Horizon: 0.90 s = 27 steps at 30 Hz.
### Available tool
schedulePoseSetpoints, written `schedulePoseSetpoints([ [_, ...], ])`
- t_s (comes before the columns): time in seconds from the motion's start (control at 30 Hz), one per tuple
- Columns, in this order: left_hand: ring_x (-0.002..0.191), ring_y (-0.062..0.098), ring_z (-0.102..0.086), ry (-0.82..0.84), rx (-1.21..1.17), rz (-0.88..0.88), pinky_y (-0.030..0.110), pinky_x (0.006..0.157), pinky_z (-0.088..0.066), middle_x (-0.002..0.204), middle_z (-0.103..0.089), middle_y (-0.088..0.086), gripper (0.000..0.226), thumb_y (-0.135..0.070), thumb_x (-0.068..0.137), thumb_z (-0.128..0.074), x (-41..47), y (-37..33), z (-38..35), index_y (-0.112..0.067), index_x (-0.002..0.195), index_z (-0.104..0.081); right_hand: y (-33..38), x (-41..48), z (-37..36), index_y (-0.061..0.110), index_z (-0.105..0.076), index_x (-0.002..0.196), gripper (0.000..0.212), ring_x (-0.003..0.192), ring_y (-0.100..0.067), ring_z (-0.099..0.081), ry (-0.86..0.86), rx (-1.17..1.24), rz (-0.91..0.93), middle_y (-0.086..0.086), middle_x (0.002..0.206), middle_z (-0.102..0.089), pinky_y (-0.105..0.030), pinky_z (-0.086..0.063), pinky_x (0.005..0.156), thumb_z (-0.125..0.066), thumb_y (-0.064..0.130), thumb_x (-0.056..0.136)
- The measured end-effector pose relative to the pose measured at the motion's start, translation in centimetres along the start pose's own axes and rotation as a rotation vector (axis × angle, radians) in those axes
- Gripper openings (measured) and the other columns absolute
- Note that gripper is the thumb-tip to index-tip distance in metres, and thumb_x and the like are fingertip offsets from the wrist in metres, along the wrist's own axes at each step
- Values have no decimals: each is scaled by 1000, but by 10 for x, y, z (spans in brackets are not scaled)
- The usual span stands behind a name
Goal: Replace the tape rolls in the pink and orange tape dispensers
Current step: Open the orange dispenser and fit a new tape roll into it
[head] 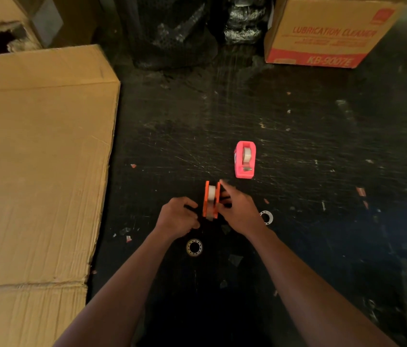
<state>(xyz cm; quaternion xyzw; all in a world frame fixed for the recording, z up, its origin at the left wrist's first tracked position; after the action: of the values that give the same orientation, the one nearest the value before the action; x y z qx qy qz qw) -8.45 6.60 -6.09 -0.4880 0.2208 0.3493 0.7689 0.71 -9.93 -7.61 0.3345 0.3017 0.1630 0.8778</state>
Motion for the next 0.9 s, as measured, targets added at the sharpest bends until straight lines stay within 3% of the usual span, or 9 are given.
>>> schedulePoseSetpoints([
  [0.07, 93, 11, -73, -58, 12, -70, 32, 85, -63, 108, -75, -3, 48, -1, 88, -74, 6, -2, 5, -20, 131, -66, -2, -1, 0, 28, -32, 160, 74, 132, -16, -59, -12, 26, -12, -1, 143, -63, -42, -49, 111, -69, 18, 97],
  [0.17, 114, 14, -70, -65, -72, -156, 43, 98, -60, 130, -72, 0, 52, 2, 94, -65, 12, -7, 3, -23, 139, -63, -3, -6, -1, 25, -54, 143, 50, 118, -14, -67, -55, 112, -25, 2, 123, -71, -29, -53, 97, -69, 14, 96],
  [0.23, 112, 15, -72, -31, -149, -177, 46, 98, -61, 124, -75, -2, 51, 5, 94, -62, 16, -7, -3, -24, 136, -66, -4, -9, -2, 23, -65, 125, 32, 102, -6, -69, -86, 149, -23, 6, 109, -73, -26, -54, 92, -69, 10, 96],
  [0.33, 108, 12, -74, -42, -248, -190, 44, 98, -61, 112, -77, -7, 48, 8, 95, -61, 19, -7, -9, -21, 133, -69, -3, -6, -4, 23, -70, 116, 25, 90, 6, -65, -120, 180, -18, 13, 98, -71, -22, -53, 86, -67, 9, 96],
  [0.5, 107, 17, -75, -96, -354, -173, 47, 96, -62, 114, -79, 1, 46, 9, 96, -61, 35, -20, -8, -16, 134, -70, 5, 11, 2, 19, -69, 123, 29, 100, -9, -71, -166, 211, -7, 6, 104, -74, -31, -60, 89, -64, 7, 97],
  [0.67, 110, 20, -75, -115, -344, -185, 49, 96, -62, 122, -77, 4, 44, 7, 96, -62, 63, -43, 2, -15, 134, -69, 17, 40, 13, 14, -69, 119, 25, 102, -13, -72, -218, 188, -31, -2, 110, -77, -35, -59, 92, -60, 3, 99],
  [0.83, 114, 20, -73, -146, -330, -164, 47, 99, -60, 124, -76, 6, 43, 5, 97, -63, 84, -59, 6, -14, 134, -68, 26, 65, 19, 13, -69, 121, 25, 98, -18, -73, -236, 121, -71, -5, 107, -76, -37, -59, 88, -56, 5, 101],
  [0.9, 115, 20, -73, -148, -323, -155, 47, 99, -60, 126, -76, 6, 42, 3, 98, -63, 85, -64, 8, -15, 136, -67, 28, 70, 20, 13, -68, 126, 29, 96, -15, -71, -233, 93, -83, -4, 109, -76, -31, -57, 86, -55, 6, 102],
])
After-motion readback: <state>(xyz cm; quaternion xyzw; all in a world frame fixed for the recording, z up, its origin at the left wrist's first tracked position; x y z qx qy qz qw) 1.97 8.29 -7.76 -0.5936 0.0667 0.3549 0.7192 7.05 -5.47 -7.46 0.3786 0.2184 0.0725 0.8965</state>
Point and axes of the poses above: each hand's wrist, its own x-axis towards the middle knuckle, its own z-axis out of the back of the hand, y = z × x, the point moved 1 cm from there along x, towards the middle knuckle
